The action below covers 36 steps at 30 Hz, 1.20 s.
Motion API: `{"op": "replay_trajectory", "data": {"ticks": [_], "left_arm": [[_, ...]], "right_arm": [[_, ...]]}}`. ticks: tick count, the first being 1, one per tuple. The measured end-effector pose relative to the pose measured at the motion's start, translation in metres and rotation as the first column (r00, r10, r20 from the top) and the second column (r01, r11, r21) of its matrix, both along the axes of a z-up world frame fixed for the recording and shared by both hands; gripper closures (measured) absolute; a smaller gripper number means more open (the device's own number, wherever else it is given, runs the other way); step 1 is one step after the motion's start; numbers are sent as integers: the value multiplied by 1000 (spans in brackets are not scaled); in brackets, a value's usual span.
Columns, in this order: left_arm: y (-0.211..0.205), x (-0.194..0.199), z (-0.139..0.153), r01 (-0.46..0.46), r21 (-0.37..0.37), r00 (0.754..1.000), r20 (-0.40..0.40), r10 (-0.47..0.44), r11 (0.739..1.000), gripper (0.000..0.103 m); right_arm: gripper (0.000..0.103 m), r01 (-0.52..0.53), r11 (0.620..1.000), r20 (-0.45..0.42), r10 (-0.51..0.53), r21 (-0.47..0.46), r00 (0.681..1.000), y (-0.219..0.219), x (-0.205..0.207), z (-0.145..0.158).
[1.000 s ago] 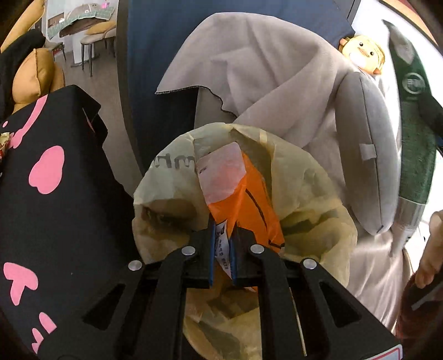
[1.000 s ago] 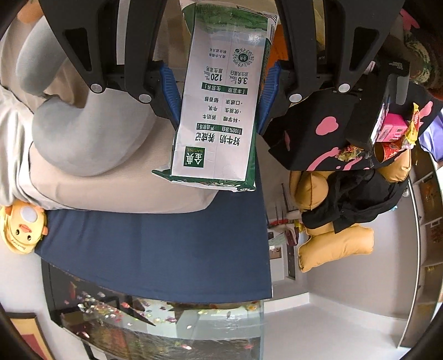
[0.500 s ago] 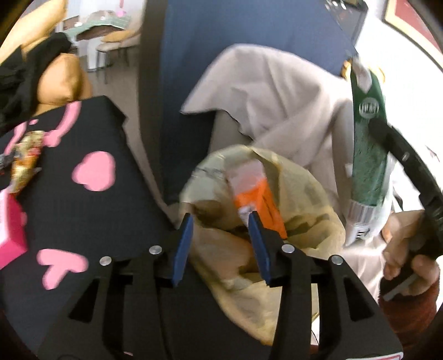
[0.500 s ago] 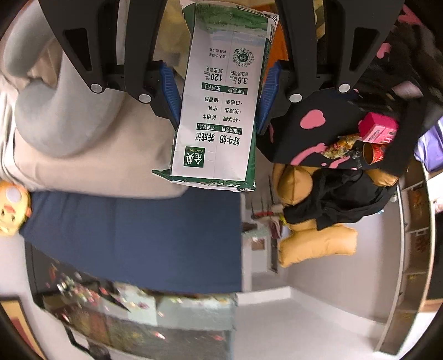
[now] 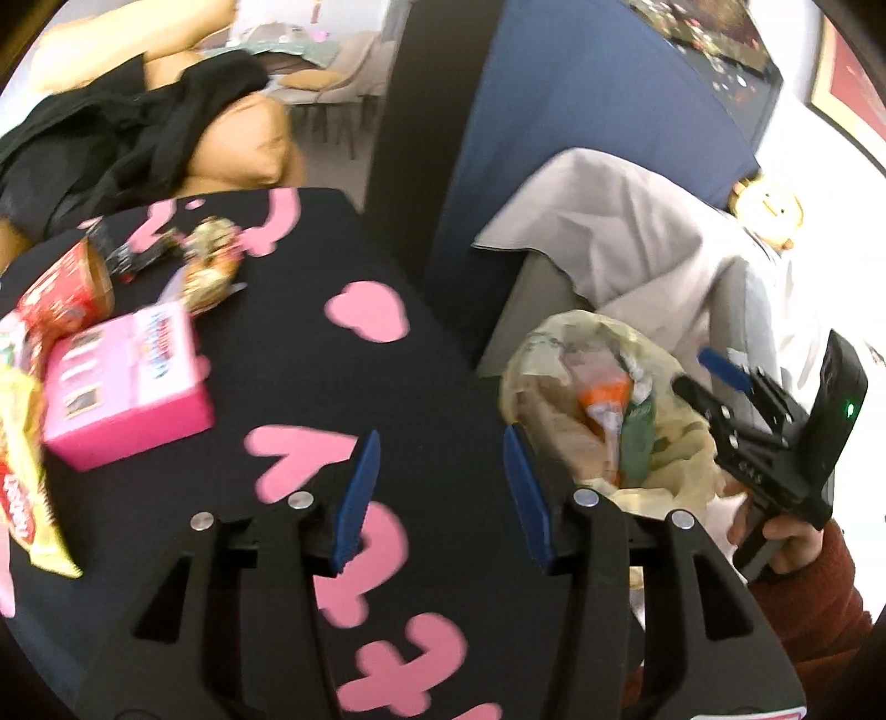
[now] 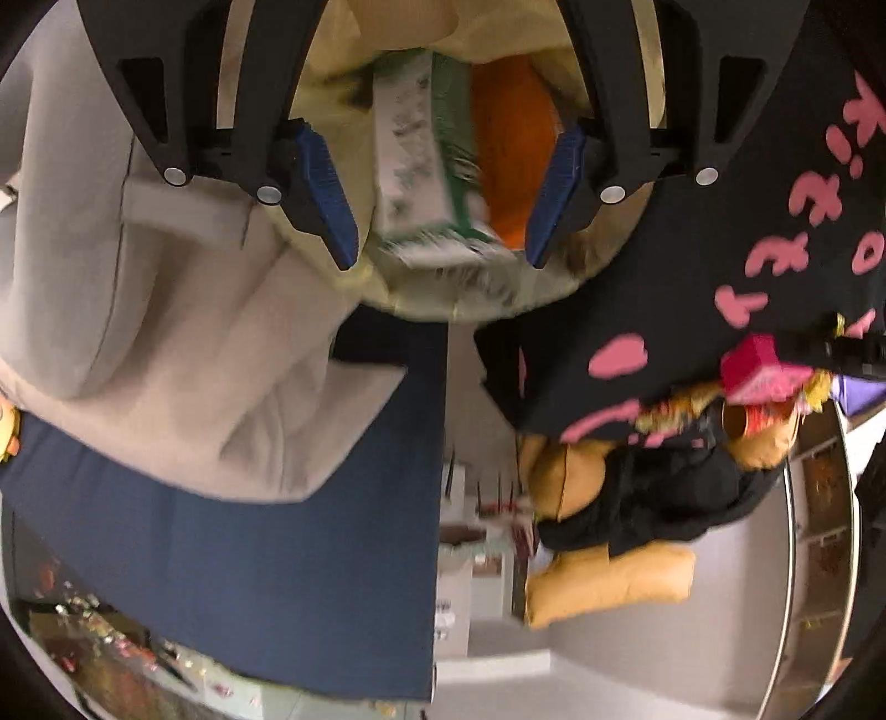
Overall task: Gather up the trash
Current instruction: 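Carry both items to the yellow trash bag and open both tools, then grasp the yellow wafer pack with the left tool while the right tool grasps the snack stick bag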
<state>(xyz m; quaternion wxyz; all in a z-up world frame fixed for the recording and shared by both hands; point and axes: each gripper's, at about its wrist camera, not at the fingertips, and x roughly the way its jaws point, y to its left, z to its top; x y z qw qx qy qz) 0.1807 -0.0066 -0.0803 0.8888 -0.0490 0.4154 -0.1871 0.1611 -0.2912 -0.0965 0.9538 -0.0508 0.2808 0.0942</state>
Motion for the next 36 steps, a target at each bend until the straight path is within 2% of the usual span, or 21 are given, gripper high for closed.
{"op": "replay_trajectory", "data": {"ticks": [2,7,11,14,17,19,22,25,28,33,36], "left_arm": [[14,-1,-3,-28,-17,1000,-10,27,999,58],[53,-8,-6,-101,-40,995,-10,101,994,58],[83,-21,0,-162,-43,986,38,163,986,58],[116,-34,10,-217,-61,971,91,222,974,58],[157,-48,21,-290,-91,944,137,300,953,57],[181,-55,22,-339,-96,924,152,351,936,52],[217,-57,16,-418,-109,895,123,429,902,51],[242,-51,1,-476,-118,872,69,485,871,51],[249,-40,-16,-481,-129,874,7,486,867,51],[245,-20,-32,-448,-109,894,-38,447,887,51],[241,-12,-38,-427,-136,904,-74,421,894,64]], "right_arm": [[44,-5,1000,-48,5,-4,999,3,0,-5],[43,-41,999,-81,41,6,996,18,-3,-3],[43,-106,994,-71,107,9,992,49,-2,9],[43,-148,989,-55,146,-26,988,80,1,18],[43,-195,980,-72,192,-30,979,114,11,23],[43,-207,978,-80,205,-13,975,132,17,24],[43,-273,961,-122,277,44,953,164,30,21],[43,-291,956,-133,291,23,947,200,39,17],[43,-282,959,-128,278,-13,952,220,48,14],[43,-272,961,-187,259,-48,948,244,81,11],[43,-253,964,-195,233,-82,953,254,98,15]]}}
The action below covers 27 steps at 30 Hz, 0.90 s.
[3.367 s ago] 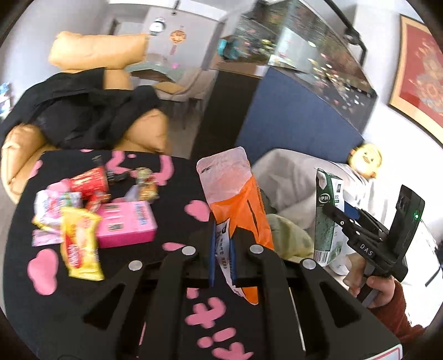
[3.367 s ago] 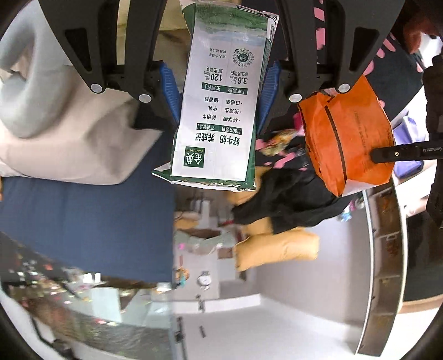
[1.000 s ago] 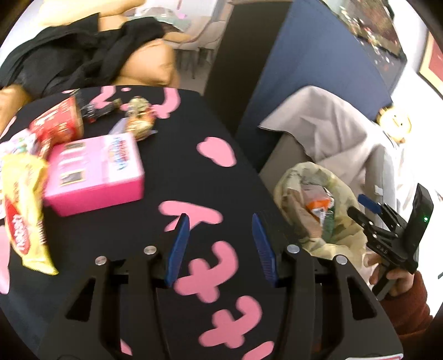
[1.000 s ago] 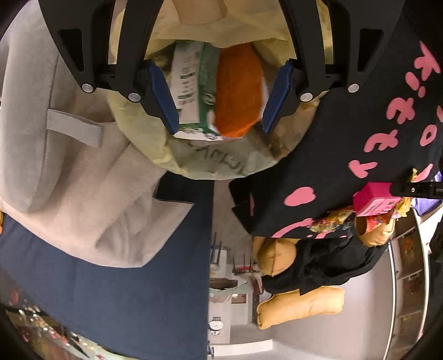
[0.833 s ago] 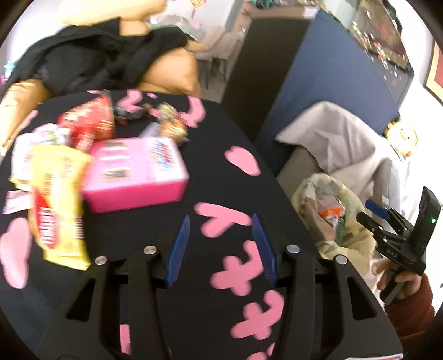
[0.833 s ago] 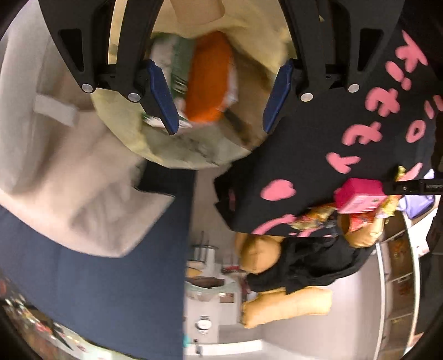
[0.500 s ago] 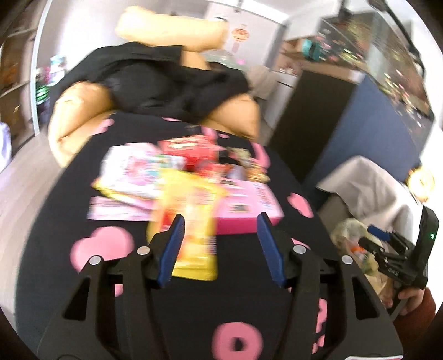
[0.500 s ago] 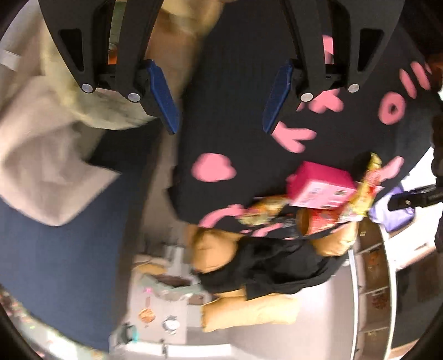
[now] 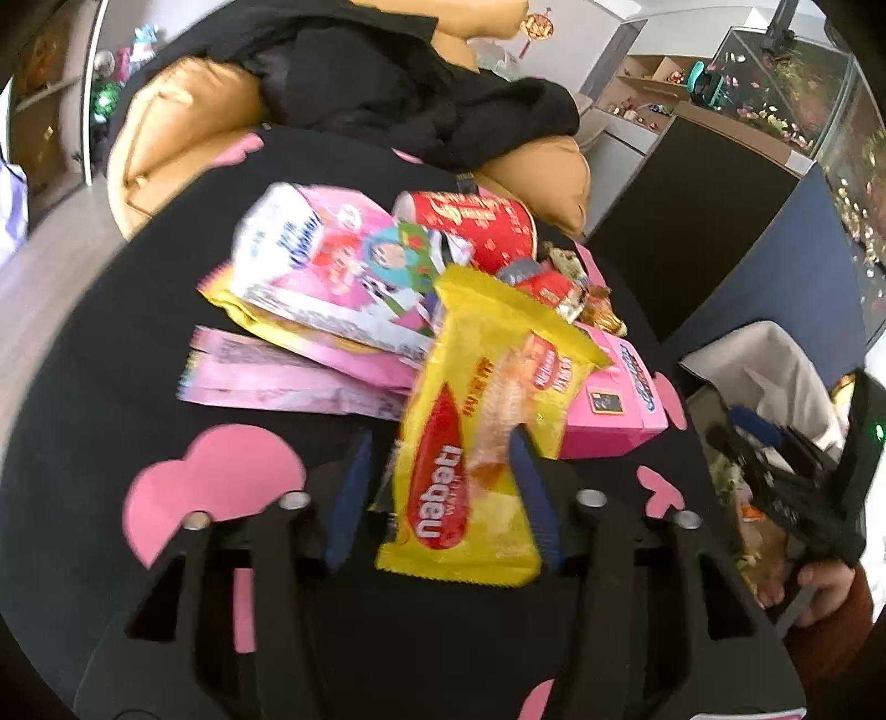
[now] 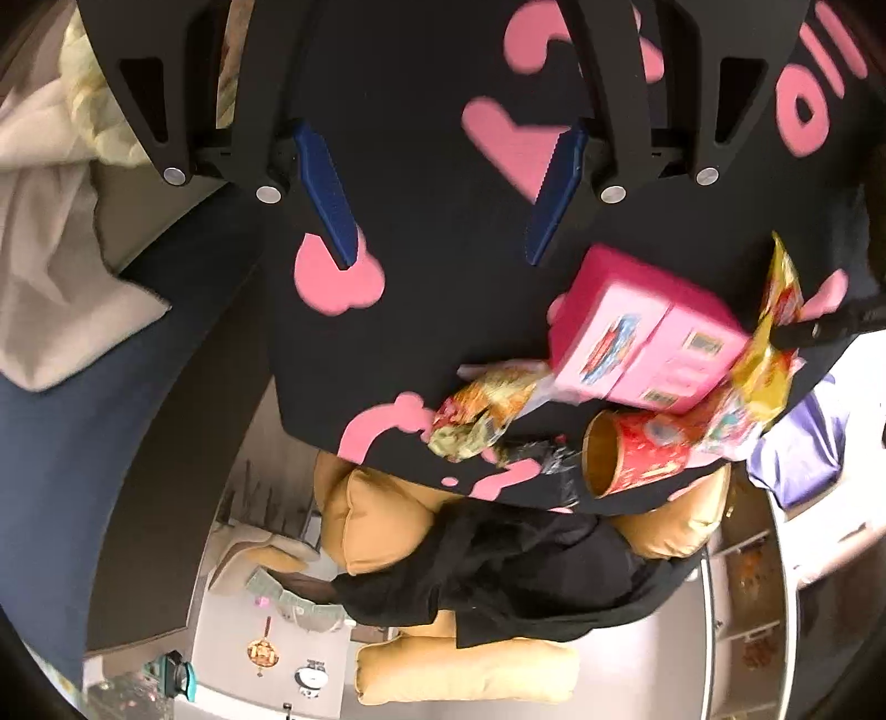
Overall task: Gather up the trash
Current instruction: 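Grasp the yellow wafer pack with the left tool while the right tool grasps the snack stick bag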
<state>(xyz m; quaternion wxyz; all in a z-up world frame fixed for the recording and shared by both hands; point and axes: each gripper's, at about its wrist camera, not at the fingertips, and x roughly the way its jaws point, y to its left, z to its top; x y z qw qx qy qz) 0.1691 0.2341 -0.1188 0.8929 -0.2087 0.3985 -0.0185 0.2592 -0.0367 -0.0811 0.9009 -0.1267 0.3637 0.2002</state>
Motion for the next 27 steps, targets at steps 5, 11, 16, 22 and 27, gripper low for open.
{"op": "replay_trajectory", "data": {"ticks": [5,11,16,22,27], "left_arm": [[-5,-7,5,57,14,998,32,-57,998,92],[3,-28,19,67,10,994,81,-68,998,96],[21,-38,27,59,1,994,87,-59,998,96],[32,-35,33,49,-10,993,108,-47,999,96],[30,-24,36,64,-37,994,93,-60,997,96]], "right_arm": [[43,78,997,-42,-78,-9,996,11,39,1],[43,87,995,-54,-90,-49,994,26,72,-1],[43,76,997,-69,-75,12,995,28,82,3],[43,64,996,-125,-55,64,991,36,97,-7],[43,50,993,-138,-35,108,990,60,126,-7]]}}
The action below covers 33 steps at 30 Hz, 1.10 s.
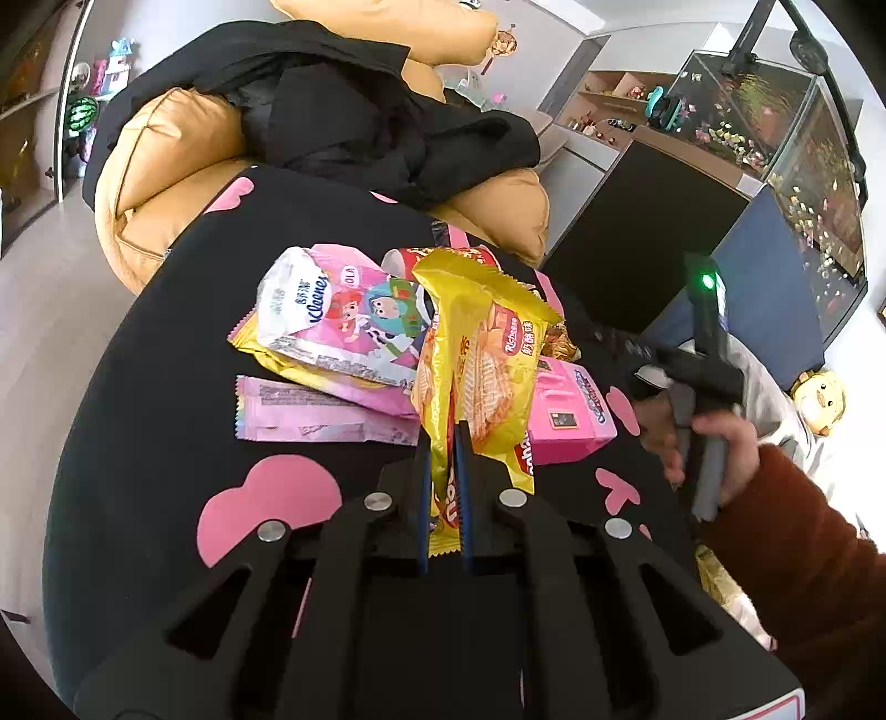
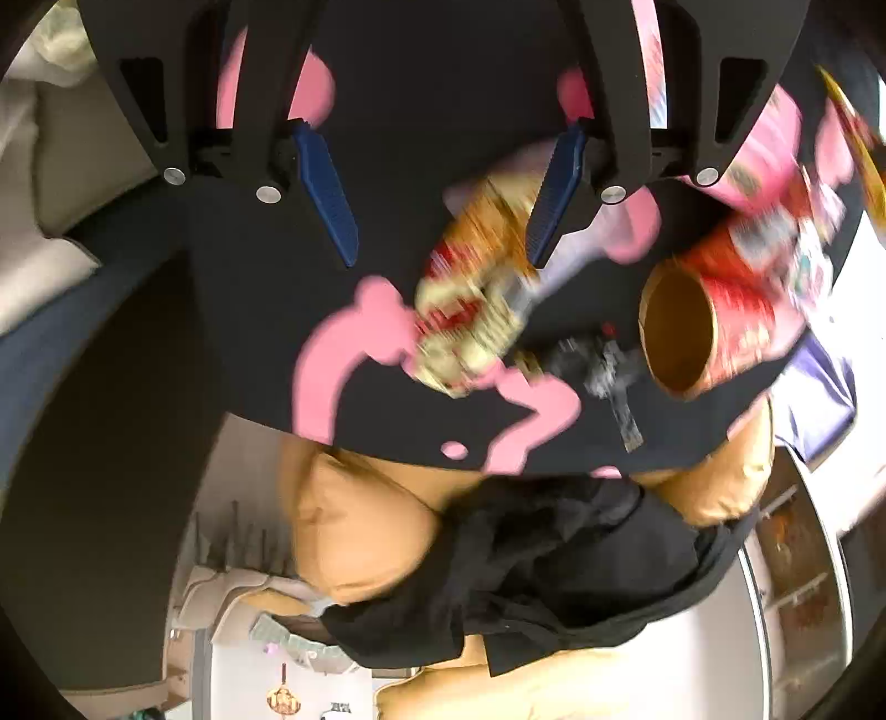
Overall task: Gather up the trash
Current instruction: 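Grasp the yellow wafer pack with the left tool while the right tool grasps the snack stick bag, then carry both snacks to the yellow trash bag and release them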
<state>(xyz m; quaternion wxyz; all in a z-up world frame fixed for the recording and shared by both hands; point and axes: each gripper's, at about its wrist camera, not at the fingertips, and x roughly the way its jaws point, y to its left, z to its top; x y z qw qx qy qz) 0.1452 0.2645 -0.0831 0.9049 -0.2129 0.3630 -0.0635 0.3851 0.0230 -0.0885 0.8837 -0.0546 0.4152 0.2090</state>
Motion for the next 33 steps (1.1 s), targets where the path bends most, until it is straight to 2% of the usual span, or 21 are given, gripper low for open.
{"op": "replay_trajectory", "data": {"ticks": [3,6,7,8,9,12,16,20,24,33], "left_arm": [[-1,2,-1,2,-13,1000,-12,-2,1000,96],[-2,4,-6,0,-21,999,-32,-1,1000,96],[-2,5,-8,-4,-22,999,-39,3,1000,96],[-2,5,-10,-7,-24,999,-46,6,1000,96],[-3,5,-13,-8,-29,999,-53,7,1000,96],[-5,6,-17,-11,-32,998,-61,9,999,96],[-9,4,-14,-18,-32,999,-50,16,999,96],[-13,-2,-6,-26,-28,999,-27,25,999,96],[-17,-10,3,-34,-26,999,-5,34,999,96],[-33,-28,22,-44,-1,999,15,44,999,96]], "right_arm": [[43,1,1000,-51,-1,4,999,15,24,-2],[43,20,1000,-154,-18,6,988,18,49,-21],[48,17,1000,-172,-15,8,985,17,53,-26],[60,-13,1000,-188,14,8,982,18,53,-32],[68,-52,999,-192,51,0,980,19,50,-35],[74,-84,991,-86,75,-106,993,20,27,-32],[75,-88,993,-18,87,-80,996,2,-1,-13],[75,-83,997,-15,83,0,996,-21,-28,14],[75,-126,992,10,126,6,992,-30,-60,31],[75,-196,980,-2,196,42,981,-49,-116,30]]}}
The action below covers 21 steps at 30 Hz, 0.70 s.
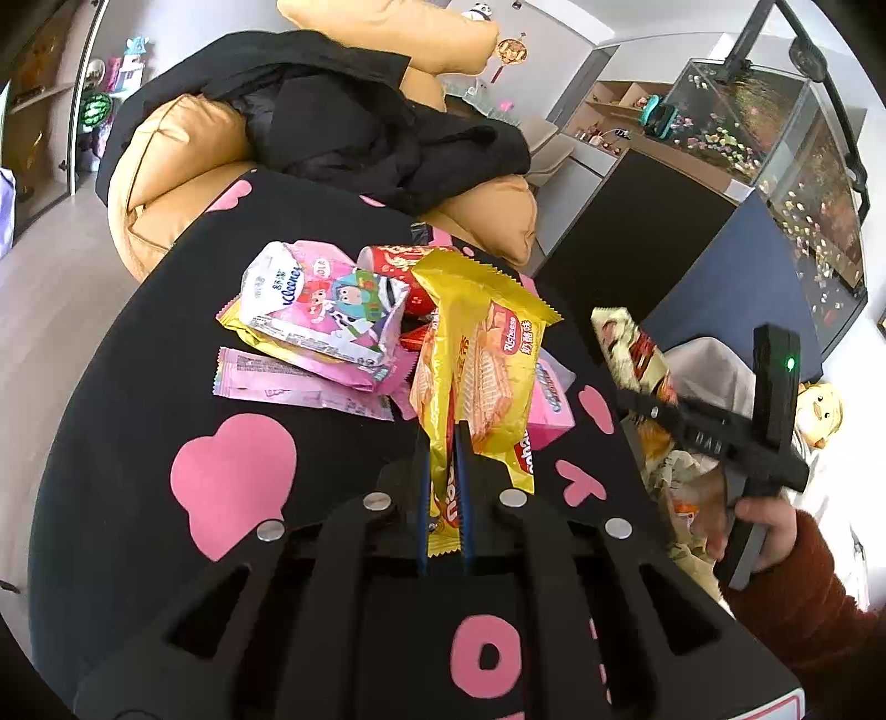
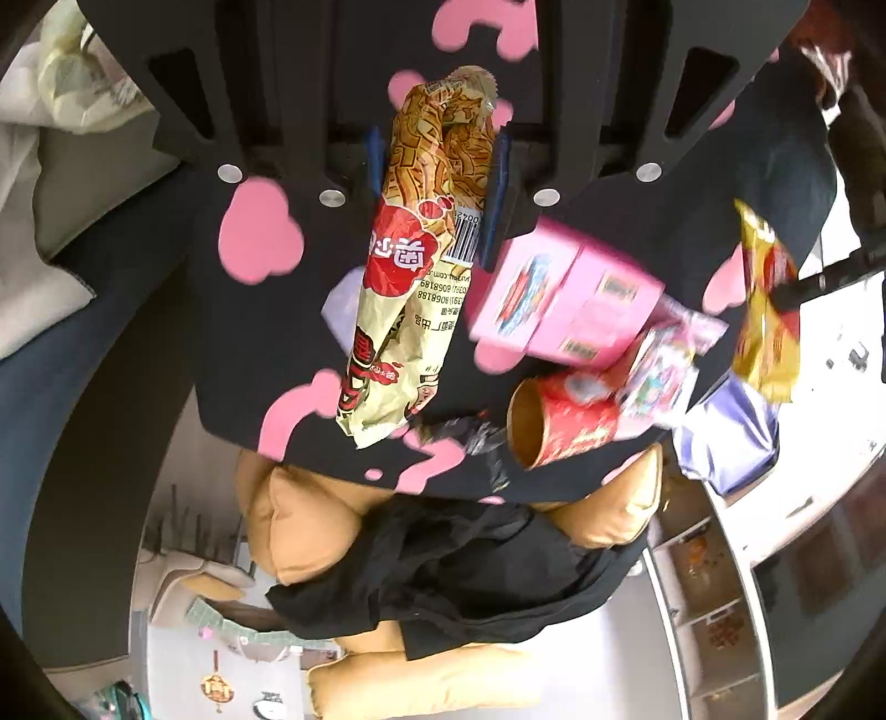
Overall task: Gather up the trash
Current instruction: 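Carry both snacks to the yellow trash bag and release them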
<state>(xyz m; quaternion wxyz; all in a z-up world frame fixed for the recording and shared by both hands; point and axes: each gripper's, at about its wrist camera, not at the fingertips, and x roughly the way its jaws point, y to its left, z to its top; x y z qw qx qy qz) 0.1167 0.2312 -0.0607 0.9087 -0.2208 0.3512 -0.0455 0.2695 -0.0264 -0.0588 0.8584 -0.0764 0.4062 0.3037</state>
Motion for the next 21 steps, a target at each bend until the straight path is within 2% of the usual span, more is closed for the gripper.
{"op": "replay_trajectory", "data": {"ticks": [11,14,21], "left_arm": [[-35,-8,15,54,2,998,23,-54,999,96],[-45,-8,18,72,-25,997,17,-72,997,96],[-82,-6,42,133,3,990,48,-133,991,96]], "right_arm": [[75,19,1000,-9,-19,22,1000,-35,-45,4],[75,28,999,29,-29,24,999,-46,-56,11],[75,80,992,102,-89,94,991,-92,-78,38]]}}
